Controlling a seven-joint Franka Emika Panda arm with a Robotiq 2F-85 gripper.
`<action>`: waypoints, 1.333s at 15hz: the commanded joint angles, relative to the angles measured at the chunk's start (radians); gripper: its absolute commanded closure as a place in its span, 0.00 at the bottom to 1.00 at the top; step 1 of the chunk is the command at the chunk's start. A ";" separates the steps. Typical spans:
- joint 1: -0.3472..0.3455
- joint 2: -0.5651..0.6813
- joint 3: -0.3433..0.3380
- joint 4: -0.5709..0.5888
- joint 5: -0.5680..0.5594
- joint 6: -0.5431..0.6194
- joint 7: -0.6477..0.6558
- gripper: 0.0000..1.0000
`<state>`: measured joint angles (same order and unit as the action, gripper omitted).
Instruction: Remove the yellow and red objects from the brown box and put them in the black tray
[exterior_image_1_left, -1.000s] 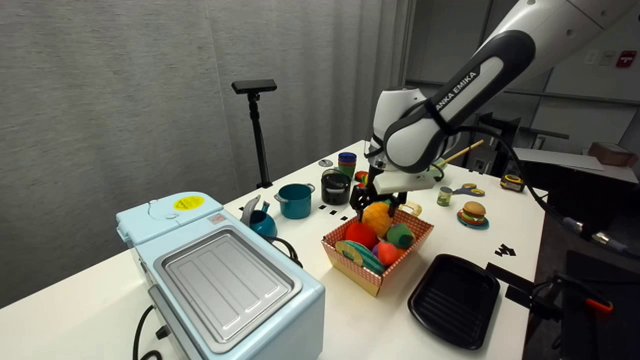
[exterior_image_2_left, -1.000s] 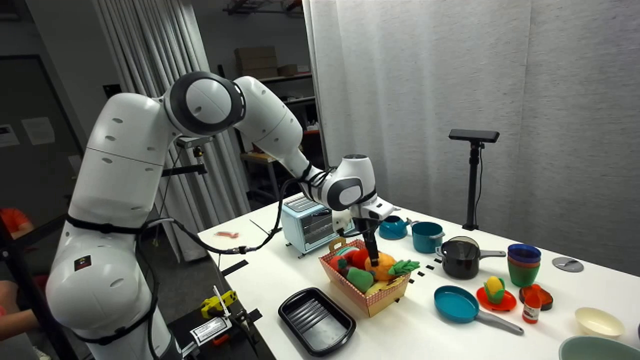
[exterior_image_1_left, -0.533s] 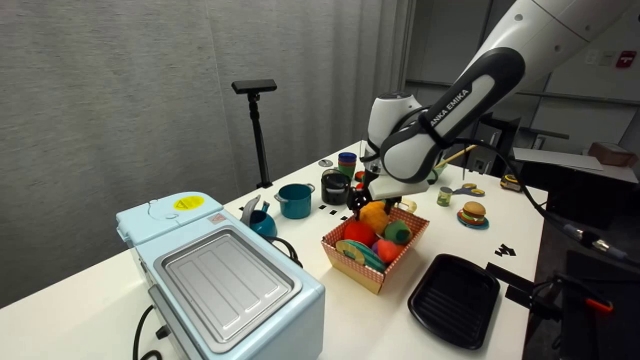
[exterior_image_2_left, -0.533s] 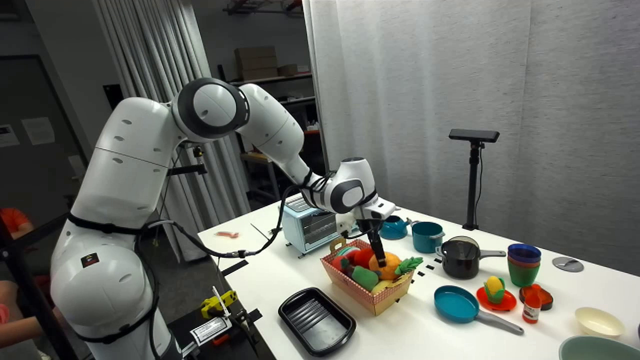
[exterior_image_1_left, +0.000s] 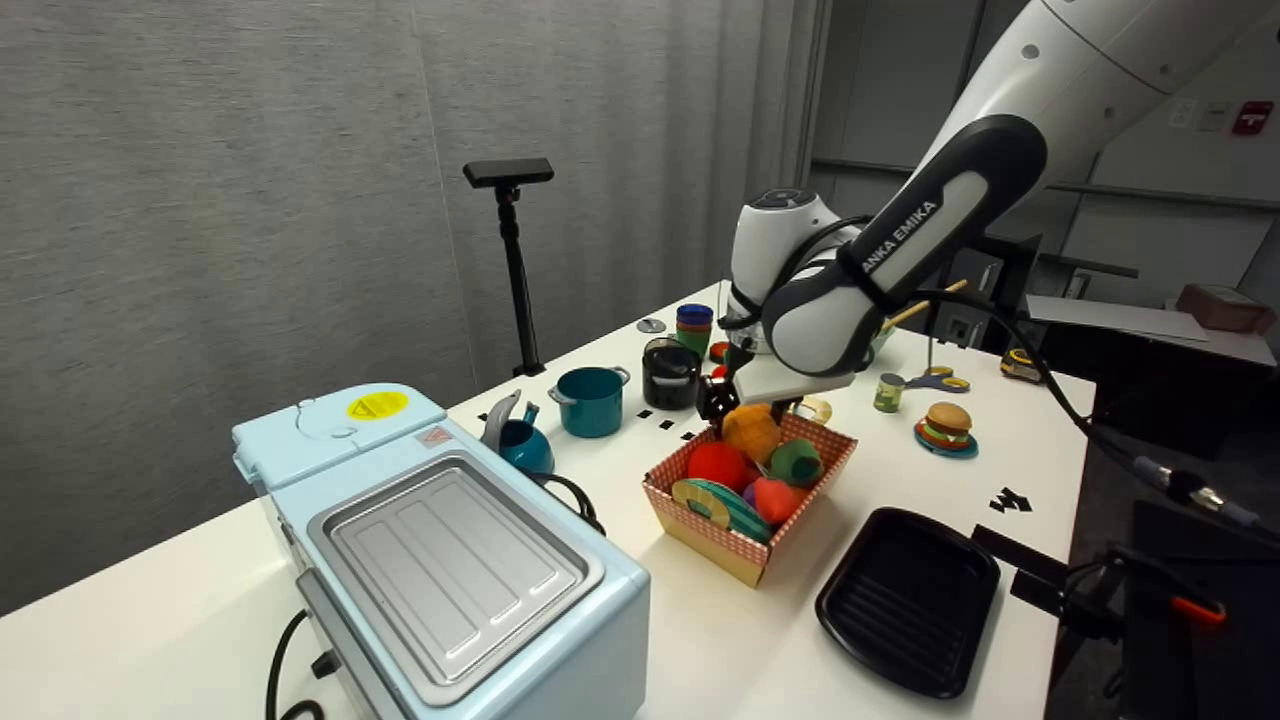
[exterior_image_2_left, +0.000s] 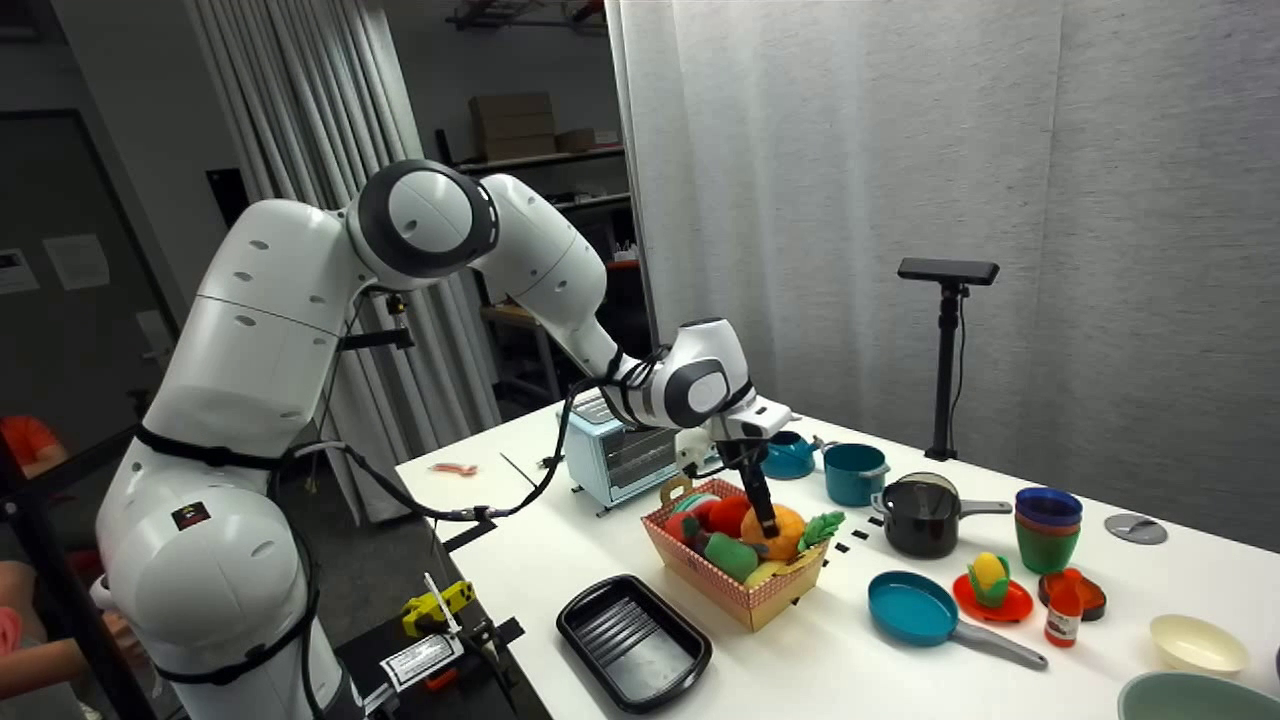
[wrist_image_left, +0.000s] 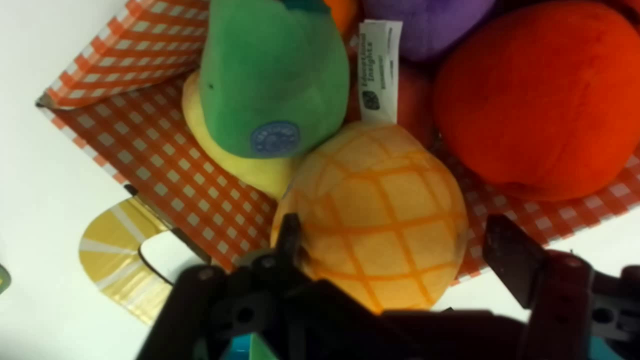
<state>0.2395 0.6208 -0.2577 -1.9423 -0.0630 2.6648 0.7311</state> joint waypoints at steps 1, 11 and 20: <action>0.021 0.024 -0.025 0.031 -0.035 -0.002 0.054 0.37; -0.063 -0.054 -0.053 -0.042 -0.055 0.003 -0.043 0.96; -0.111 -0.330 0.004 -0.235 -0.045 -0.089 -0.245 0.96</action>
<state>0.1635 0.4280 -0.2837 -2.0766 -0.0918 2.6309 0.5597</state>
